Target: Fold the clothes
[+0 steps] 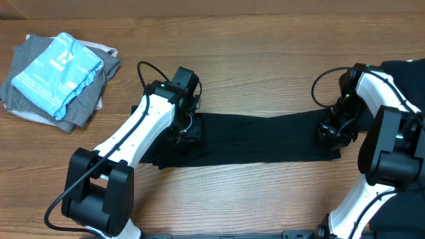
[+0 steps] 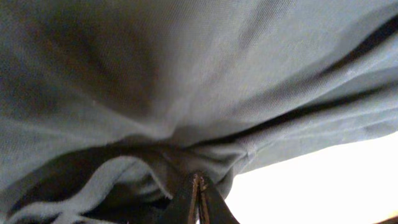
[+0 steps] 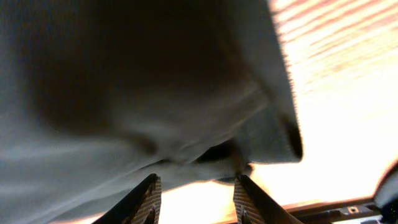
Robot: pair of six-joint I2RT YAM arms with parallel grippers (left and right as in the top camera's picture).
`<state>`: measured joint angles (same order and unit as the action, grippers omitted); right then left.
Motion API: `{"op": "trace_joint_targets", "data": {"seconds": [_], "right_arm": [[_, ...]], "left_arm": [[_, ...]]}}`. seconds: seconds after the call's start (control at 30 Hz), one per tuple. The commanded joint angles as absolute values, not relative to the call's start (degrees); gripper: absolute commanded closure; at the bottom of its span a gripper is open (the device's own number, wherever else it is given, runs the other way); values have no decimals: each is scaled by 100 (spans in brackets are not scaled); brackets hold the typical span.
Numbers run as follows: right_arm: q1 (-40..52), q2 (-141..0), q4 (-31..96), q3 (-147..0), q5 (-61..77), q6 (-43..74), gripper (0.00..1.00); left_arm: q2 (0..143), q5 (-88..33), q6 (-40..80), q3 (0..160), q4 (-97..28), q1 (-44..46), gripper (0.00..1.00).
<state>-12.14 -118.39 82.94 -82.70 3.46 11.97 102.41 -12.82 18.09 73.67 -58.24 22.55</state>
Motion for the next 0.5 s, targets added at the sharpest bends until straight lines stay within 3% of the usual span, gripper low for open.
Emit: {"op": "trace_joint_targets", "data": {"seconds": [0.0, 0.17, 0.33, 0.47], "right_arm": [[-1323, -11655, 8503, -8871, 849, 742, 58], [-1411, -11251, 8521, -9072, 685, 786, 54], [-1590, -11192, 8353, -8945, 353, 1094, 50], [-1625, -11192, 7931, -8597, 349, 1092, 46]], "left_arm": [[10189, -1201, 1890, 7437, -5981, 2285, 95], [10186, -871, 1968, 7472, -6189, 2108, 94], [10162, -987, 1992, 7697, -6650, 1332, 92], [10079, -1240, 1927, 7745, -6692, 622, 83]]}}
